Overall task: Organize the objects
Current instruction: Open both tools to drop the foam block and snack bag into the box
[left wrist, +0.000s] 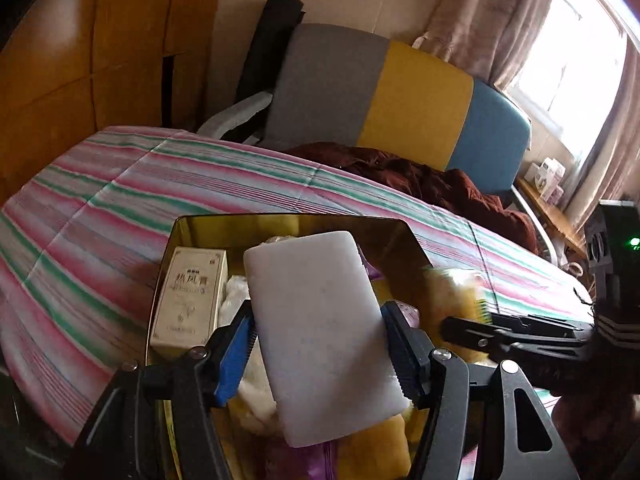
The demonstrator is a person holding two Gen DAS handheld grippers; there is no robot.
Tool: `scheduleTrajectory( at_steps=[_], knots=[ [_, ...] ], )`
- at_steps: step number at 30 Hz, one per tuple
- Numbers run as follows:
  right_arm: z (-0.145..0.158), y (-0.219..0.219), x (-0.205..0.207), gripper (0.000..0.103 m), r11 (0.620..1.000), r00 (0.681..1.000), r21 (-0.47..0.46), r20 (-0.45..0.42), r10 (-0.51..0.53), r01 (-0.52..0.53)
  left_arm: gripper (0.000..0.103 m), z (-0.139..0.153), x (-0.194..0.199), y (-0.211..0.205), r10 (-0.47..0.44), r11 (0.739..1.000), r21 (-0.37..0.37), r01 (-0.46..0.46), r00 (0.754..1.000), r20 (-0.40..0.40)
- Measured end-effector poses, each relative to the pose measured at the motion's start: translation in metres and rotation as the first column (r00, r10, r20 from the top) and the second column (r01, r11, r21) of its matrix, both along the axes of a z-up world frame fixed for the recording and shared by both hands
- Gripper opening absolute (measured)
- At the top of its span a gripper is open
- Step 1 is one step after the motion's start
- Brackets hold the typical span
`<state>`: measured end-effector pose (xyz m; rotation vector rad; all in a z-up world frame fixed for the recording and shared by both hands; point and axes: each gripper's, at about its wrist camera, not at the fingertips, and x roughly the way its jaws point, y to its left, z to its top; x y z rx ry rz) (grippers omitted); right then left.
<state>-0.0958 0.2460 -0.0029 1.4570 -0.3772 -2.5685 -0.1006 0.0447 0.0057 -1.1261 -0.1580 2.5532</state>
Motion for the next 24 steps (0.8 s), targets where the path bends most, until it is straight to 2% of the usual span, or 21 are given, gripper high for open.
scheduleTrajectory(
  at_steps=[2, 6, 8, 12, 16, 18, 24],
  knots=[
    [0.002, -0.005, -0.003, 0.052, 1.000, 1.000, -0.010, -0.006, 0.000, 0.000, 0.072, -0.002, -0.006, 0.005, 0.000, 1.000, -0.008, 0.000, 1.000, -0.003],
    [0.001, -0.005, -0.003, 0.052, 1.000, 1.000, 0.003, -0.011, -0.015, 0.016, 0.073, -0.006, -0.013, 0.008, 0.015, 0.999, -0.035, -0.015, 1.000, -0.005],
    [-0.001, -0.005, 0.000, 0.052, 1.000, 1.000, 0.013, -0.009, -0.020, 0.020, 0.078, -0.006, -0.012, 0.008, 0.021, 0.998, -0.060, -0.022, 1.000, -0.019],
    [-0.005, -0.006, 0.007, 0.052, 0.998, 0.999, 0.057, -0.023, -0.040, 0.041, 0.084, -0.006, -0.008, 0.008, 0.046, 0.994, -0.100, -0.049, 0.998, -0.034],
    [-0.003, -0.016, 0.018, 0.052, 0.988, 0.996, 0.137, -0.065, -0.058, 0.067, 0.092, 0.002, 0.007, 0.006, 0.072, 0.987, -0.134, -0.083, 0.994, -0.088],
    [-0.001, -0.021, 0.024, 0.053, 0.982, 0.994, 0.173, -0.090, -0.064, 0.079, 0.099, 0.006, 0.015, 0.002, 0.086, 0.986, -0.131, -0.099, 0.991, -0.104],
    [0.004, -0.035, 0.051, 0.057, 0.961, 0.982, 0.245, -0.171, -0.085, 0.126, 0.103, 0.014, 0.039, -0.011, 0.118, 0.985, -0.115, -0.132, 0.986, -0.122]
  ],
)
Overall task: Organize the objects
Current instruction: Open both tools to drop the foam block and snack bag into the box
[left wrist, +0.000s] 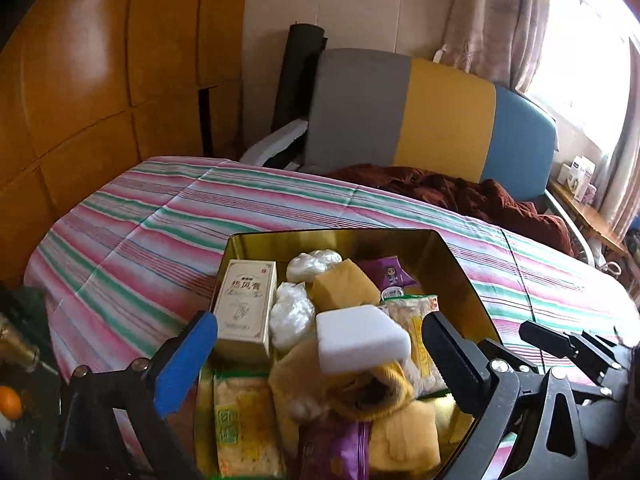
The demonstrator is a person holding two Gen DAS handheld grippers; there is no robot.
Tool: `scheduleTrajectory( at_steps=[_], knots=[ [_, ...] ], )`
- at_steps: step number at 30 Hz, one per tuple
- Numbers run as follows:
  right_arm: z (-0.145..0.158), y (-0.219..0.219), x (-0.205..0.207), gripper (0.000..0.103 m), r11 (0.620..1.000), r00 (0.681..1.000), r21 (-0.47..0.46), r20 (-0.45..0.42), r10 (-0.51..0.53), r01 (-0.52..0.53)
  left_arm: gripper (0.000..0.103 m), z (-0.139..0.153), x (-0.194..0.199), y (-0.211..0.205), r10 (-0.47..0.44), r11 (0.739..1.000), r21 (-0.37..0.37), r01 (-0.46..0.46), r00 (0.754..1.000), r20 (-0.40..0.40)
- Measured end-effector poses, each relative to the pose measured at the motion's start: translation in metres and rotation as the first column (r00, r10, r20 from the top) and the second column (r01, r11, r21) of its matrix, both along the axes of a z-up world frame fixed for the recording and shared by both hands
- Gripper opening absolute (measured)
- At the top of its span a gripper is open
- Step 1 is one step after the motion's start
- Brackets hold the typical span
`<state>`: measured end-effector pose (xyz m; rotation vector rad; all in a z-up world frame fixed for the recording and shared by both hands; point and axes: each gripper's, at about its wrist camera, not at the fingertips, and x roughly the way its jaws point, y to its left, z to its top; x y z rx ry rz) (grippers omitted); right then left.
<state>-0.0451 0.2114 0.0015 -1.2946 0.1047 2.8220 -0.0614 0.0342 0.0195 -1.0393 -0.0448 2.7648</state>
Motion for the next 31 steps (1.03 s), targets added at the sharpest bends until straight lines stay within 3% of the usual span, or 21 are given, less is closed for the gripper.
scheduleTrajectory(
  at_steps=[10, 14, 24, 31],
  knots=[
    [0.003, -0.009, 0.032, 0.058, 0.998, 0.998, 0.046, -0.052, -0.032, 0.035, 0.103, 0.004, 0.035, -0.008, 0.060, 0.998, -0.034, -0.061, 0.998, -0.027],
    [0.002, -0.011, 0.038, 0.058, 0.998, 0.998, 0.049, -0.054, -0.038, 0.041, 0.103, -0.001, 0.041, -0.004, 0.090, 0.990, -0.104, -0.091, 0.996, -0.018],
    [-0.004, -0.014, 0.049, 0.058, 0.997, 0.997, 0.053, -0.055, -0.053, 0.056, 0.103, -0.006, 0.054, -0.008, 0.089, 0.993, -0.071, -0.091, 0.996, -0.027],
    [-0.005, -0.015, 0.048, 0.058, 0.997, 0.997, 0.049, -0.052, -0.054, 0.057, 0.101, -0.005, 0.058, -0.007, 0.089, 0.992, -0.079, -0.096, 0.993, -0.079]
  ],
)
